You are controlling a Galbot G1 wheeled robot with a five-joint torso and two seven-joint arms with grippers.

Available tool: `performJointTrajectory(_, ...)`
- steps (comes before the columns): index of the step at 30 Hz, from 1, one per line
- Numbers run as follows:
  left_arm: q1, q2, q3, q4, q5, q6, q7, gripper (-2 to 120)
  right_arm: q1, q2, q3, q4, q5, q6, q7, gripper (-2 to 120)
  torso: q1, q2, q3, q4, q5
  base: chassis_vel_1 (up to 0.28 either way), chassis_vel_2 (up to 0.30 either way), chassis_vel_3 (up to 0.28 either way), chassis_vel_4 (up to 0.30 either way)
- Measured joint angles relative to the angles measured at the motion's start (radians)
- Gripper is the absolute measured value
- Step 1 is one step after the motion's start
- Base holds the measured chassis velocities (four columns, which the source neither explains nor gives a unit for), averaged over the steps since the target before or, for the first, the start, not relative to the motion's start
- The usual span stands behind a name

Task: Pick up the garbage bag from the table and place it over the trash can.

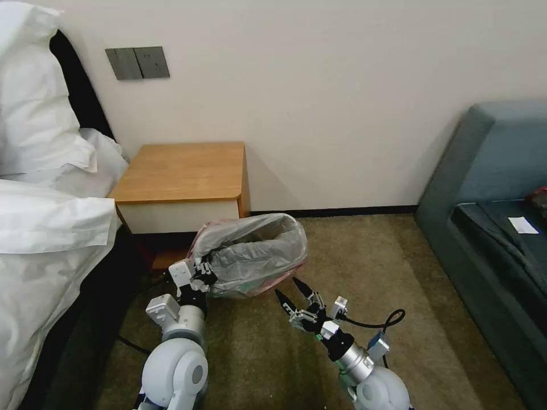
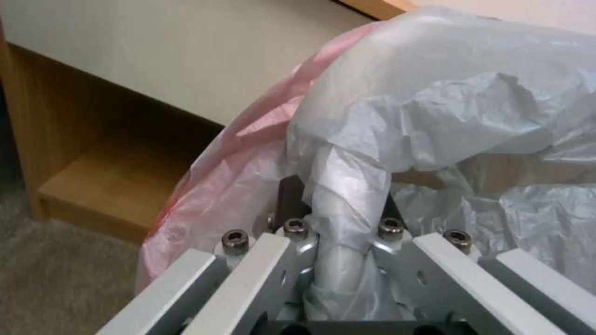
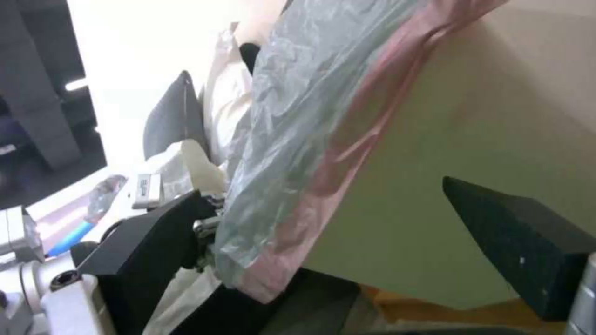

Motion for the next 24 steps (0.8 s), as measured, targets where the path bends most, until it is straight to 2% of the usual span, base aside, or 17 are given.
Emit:
performJointTrajectory(15,0.014,-0.004,0.001,0.000,0.000,0.000,0.000,4,0.021,0.033,0.001,-0.016,0.008,-0.013,-0.004,99,0.000,0.000,0.000,0.0000,0.0001,0.000,0.000,0.000,0.000)
performJointTrajectory(18,0.013,-0.003,0.001,0.001,0.000,0.000,0.000,4,0.019,0.029,0.006,-0.015,0.009,-0.012,-0.012,86,0.000,0.000,0.000,0.0000,0.0000,0.000,0.000,0.000,0.000)
performJointTrajectory(19,0.013,-0.003,0.001,0.001,0.000,0.000,0.000,4,0.019,0.029,0.006,-0.015,0.009,-0.012,-0.012,86,0.000,0.000,0.000,0.0000,0.0000,0.000,0.000,0.000,0.000)
performJointTrajectory(24,0.014,0.001,0.001,0.002,0.000,0.000,-0.001,4,0.017,0.027,0.006,-0.012,0.010,-0.008,-0.016,68,0.000,0.000,0.000,0.0000,0.0001,0.000,0.000,0.000,0.000)
